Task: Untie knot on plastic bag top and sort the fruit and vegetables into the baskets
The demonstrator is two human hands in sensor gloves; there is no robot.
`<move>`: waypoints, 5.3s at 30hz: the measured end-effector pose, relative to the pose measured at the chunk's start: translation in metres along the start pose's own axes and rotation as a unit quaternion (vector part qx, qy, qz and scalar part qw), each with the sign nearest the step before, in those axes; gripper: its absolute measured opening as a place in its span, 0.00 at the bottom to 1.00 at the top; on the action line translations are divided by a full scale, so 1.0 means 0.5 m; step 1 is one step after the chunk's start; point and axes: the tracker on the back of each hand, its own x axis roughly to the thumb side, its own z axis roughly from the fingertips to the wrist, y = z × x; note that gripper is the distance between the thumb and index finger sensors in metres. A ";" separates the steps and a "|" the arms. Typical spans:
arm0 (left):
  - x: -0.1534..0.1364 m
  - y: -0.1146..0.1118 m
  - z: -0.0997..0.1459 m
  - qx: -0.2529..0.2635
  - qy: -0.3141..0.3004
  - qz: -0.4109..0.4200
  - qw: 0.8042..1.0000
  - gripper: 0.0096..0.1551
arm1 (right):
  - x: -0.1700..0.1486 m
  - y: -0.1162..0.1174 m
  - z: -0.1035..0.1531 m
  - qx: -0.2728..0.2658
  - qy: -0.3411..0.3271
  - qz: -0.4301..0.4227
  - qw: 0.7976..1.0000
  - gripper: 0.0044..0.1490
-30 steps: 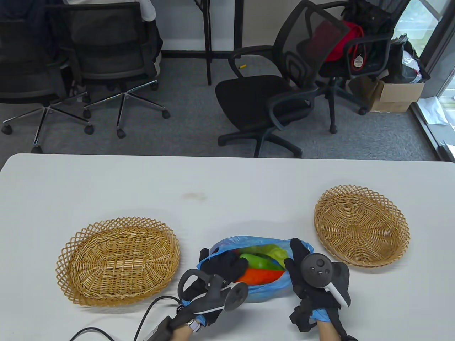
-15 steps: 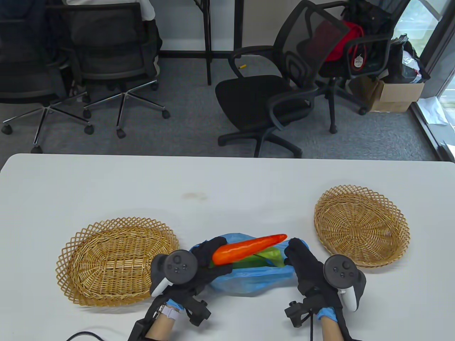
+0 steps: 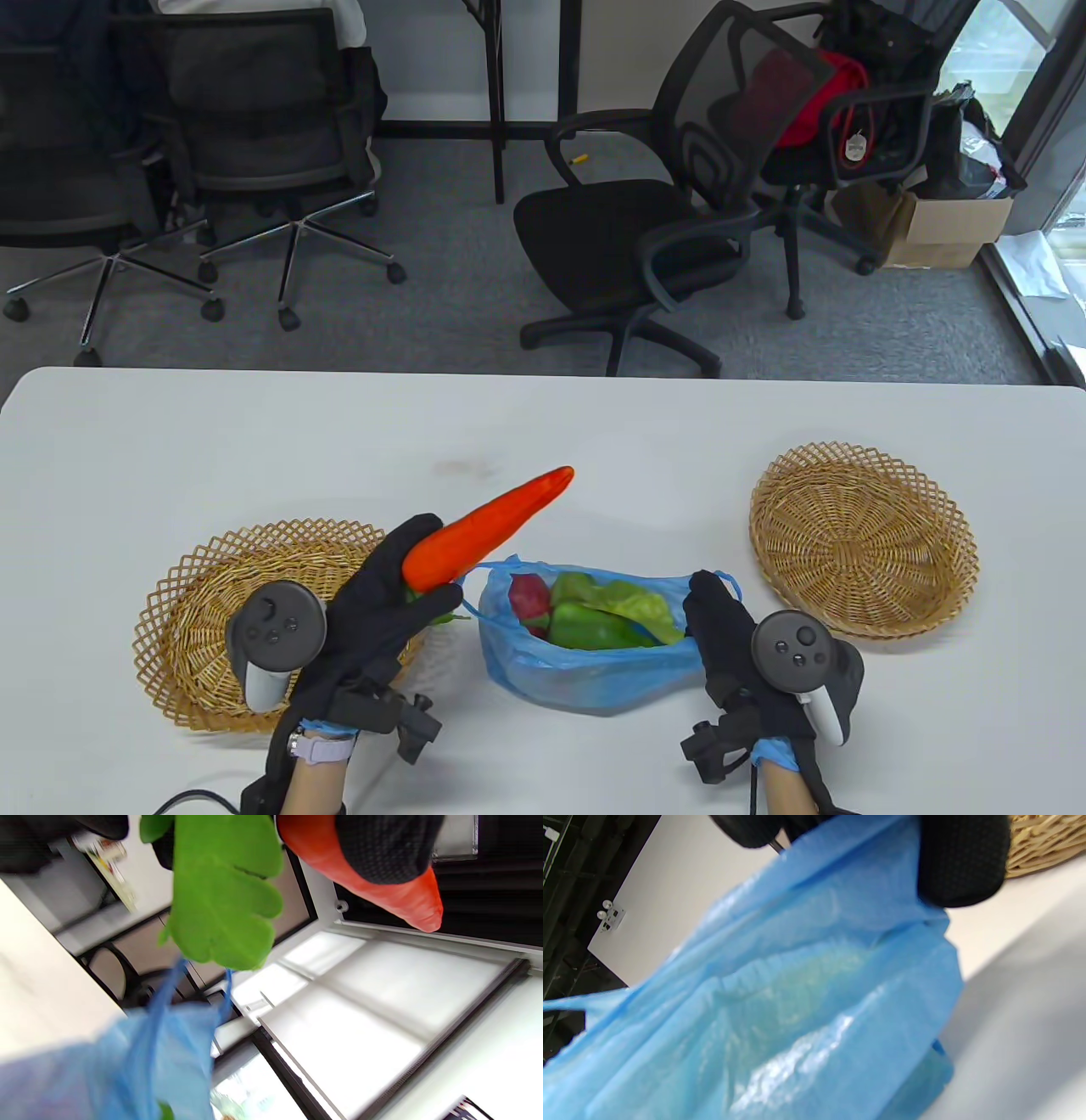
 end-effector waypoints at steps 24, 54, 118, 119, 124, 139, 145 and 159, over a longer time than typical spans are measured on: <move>-0.237 0.162 0.075 -0.152 0.404 -0.261 0.863 0.44 | -0.001 0.002 0.000 0.002 0.000 -0.001 1.000 0.35; -0.072 0.134 0.031 -0.029 0.237 -0.226 0.944 0.35 | 0.000 0.003 0.000 0.000 -0.008 -0.001 1.000 0.35; 0.082 -0.388 -0.084 -0.095 -0.071 -0.515 0.849 0.18 | -0.001 -0.002 0.001 -0.013 -0.006 -0.026 1.000 0.37; 0.085 -0.379 -0.082 -0.089 -0.069 -0.498 0.860 0.18 | -0.003 -0.002 0.001 -0.013 -0.006 -0.030 0.999 0.37; 0.104 -0.336 -0.072 -0.059 -0.071 -0.445 0.891 0.18 | -0.005 -0.002 0.001 -0.011 -0.005 -0.034 0.999 0.37; 0.179 -0.137 -0.023 0.078 -0.098 -0.244 0.962 0.18 | -0.004 0.000 0.001 -0.008 -0.005 -0.031 0.999 0.37; 0.159 -0.048 -0.011 0.116 -0.055 -0.289 0.949 0.18 | -0.003 0.001 0.001 -0.008 -0.005 -0.029 1.000 0.37; -0.013 0.071 -0.005 0.038 0.174 -0.444 0.878 0.18 | -0.003 0.002 0.001 -0.007 -0.004 -0.026 1.000 0.37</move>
